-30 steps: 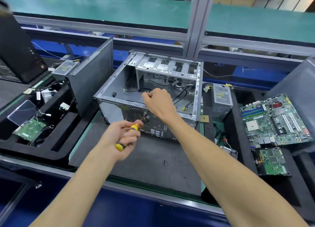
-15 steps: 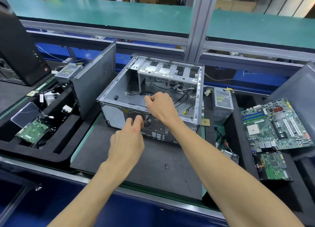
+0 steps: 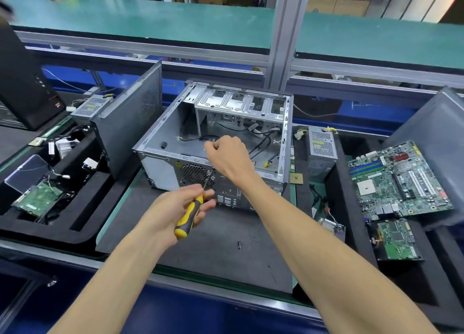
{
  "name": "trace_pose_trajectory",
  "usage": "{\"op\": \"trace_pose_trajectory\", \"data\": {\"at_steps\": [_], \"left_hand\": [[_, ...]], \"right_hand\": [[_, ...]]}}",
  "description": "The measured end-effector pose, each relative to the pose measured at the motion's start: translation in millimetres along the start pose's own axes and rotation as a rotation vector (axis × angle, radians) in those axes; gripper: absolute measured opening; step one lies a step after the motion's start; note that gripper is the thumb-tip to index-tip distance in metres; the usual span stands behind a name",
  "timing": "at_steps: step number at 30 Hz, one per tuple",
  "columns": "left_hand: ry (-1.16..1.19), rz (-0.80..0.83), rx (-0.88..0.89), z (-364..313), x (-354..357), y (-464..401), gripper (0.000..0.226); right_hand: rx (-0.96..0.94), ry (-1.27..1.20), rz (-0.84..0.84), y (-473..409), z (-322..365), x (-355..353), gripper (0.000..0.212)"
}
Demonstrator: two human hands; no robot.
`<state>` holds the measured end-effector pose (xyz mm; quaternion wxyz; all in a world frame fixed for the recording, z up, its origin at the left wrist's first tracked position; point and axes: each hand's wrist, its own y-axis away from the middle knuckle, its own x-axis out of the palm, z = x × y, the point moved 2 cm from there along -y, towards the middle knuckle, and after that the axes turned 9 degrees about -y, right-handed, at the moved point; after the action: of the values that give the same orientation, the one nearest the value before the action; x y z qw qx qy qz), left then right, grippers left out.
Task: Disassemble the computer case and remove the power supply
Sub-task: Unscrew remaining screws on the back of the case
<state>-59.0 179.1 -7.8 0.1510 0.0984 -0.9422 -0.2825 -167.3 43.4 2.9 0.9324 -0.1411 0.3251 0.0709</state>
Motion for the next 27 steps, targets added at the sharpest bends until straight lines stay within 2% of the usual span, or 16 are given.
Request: {"op": "trace_pose_trajectory", "data": {"at_steps": [3,5,7,10,14,17,22,27], "left_hand": [[-0.326,-0.123,0.151,3.3,1.0,-5.5,0.023],[-0.446,-0.202,0.199,4.7,4.0,-10.2,0.033],[-0.468,-0.242,0.221,6.6,4.8,-14.1,0.032],[-0.585,-0.259,0.254,17.0,-3.7,-14.9,0.014],[-0.708,-0.242,0.350,34.9,-15.5,-9.3,0.005],[-0.854,-0.295,0.475,34.6,-17.4,-1.6,0.011],[-0.960,-0.403,0.565,27.8,-13.9,3.7,0.012],[-0.994,-0.387,0.549,18.2,-11.0,-1.6,0.014]], "right_hand": [[0.009,-0.012,0.008,-0.7,0.4,0.7,0.047],[0.002,-0.021,0.009,0.1,0.6,0.9,0.048],[-0.003,-0.025,0.006,0.4,0.7,0.0,0.048],[-0.009,-0.029,0.014,-0.2,0.0,0.6,0.048],[-0.018,-0.045,0.007,-1.5,-1.1,0.7,0.048],[-0.008,-0.056,-0.003,-2.0,-0.8,0.8,0.047],[0.006,-0.053,0.004,-2.4,-0.9,0.0,0.047],[0.008,-0.042,0.006,-1.6,0.0,-0.3,0.047]]}}
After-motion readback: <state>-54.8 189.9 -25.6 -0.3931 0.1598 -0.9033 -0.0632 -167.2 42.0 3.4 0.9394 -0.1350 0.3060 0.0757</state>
